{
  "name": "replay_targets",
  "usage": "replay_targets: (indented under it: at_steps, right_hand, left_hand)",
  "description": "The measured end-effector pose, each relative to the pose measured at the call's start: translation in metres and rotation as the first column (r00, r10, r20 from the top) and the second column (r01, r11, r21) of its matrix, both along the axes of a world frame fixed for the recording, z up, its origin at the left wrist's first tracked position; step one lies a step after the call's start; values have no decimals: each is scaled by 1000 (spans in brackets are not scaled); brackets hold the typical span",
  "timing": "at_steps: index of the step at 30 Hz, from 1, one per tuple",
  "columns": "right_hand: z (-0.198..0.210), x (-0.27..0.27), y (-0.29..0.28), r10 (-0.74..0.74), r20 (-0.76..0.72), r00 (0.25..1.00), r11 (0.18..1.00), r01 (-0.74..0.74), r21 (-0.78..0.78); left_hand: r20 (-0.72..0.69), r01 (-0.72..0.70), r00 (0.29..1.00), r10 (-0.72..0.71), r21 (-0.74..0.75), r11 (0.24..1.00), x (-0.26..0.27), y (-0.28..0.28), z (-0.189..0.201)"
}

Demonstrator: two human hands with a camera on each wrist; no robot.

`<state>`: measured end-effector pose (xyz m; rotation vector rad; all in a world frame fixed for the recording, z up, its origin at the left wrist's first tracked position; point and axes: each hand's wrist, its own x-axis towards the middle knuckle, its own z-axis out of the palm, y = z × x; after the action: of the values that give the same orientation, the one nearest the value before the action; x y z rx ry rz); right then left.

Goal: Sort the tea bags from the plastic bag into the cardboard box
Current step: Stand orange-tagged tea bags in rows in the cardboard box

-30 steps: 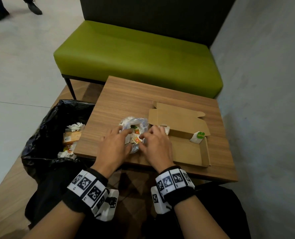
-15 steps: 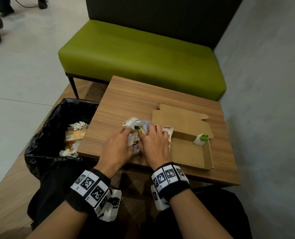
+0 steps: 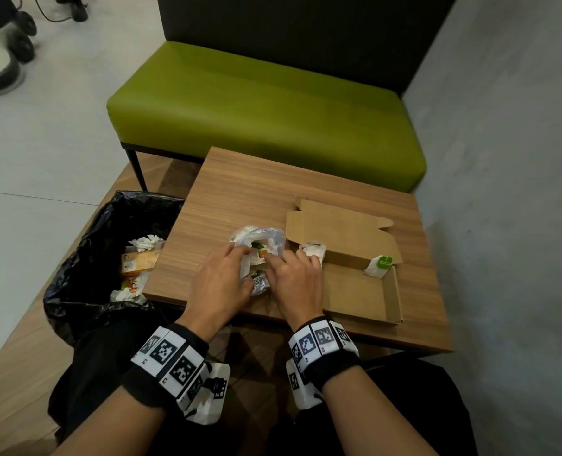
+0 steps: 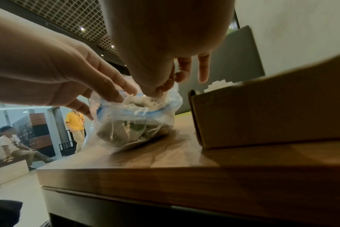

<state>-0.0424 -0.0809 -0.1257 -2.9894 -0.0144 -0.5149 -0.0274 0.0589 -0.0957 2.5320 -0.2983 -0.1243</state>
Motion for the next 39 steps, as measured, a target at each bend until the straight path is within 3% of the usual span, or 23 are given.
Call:
replay_targets:
  at_steps: [5,8,10,13,16,18,22,24,27,31,39]
  right_hand:
    - [9,-10,-10,37,181,983,974,-76,213]
    - [14,-16,-19,3,211,978,933,-79,352]
    - [17,-20,-24,-29,188,982,849,-75,523]
    - [25,-30,-33,-69,40,997,619,12,786]
    - [31,-42,-41,-63,-39,997,441,63,896]
    - [33,-49,-46,-54,-31,998,370,49,928]
    - [31,-60,-54,-10,-62,998,314,62,948]
    - [33,-66,-57,11,-62,998,303,56,951]
    - [38,-75,-58,23,-59,998,269,50,962]
    - [38,-84,-60,25,-73,997,206,66,976]
    - [32,-87,-53,-185,-89,979,182,124,975]
  left_hand:
    - [9,-7,1000,7,21,1000,-1,-1,-3]
    - [-4,-15,1000,15,36,999,-1,-2,-4]
    - [-17,-4,1000,5,40,999,-1,-3,-5]
    - [-41,36,999,-35,32,999,-2,-4,-6]
    - [24,86,996,-86,3,996,-6,-3,-4]
    - [146,123,983,-114,-57,991,-11,-4,1]
    - [371,190,922,-114,-176,966,-24,-16,12]
    - [304,223,944,-128,-304,926,-31,-24,16]
    - [54,175,984,-170,-467,867,-39,-33,16]
    - [-238,62,937,-257,-609,791,-43,-38,10]
    - [-261,-4,943,-208,-631,776,-48,-41,9]
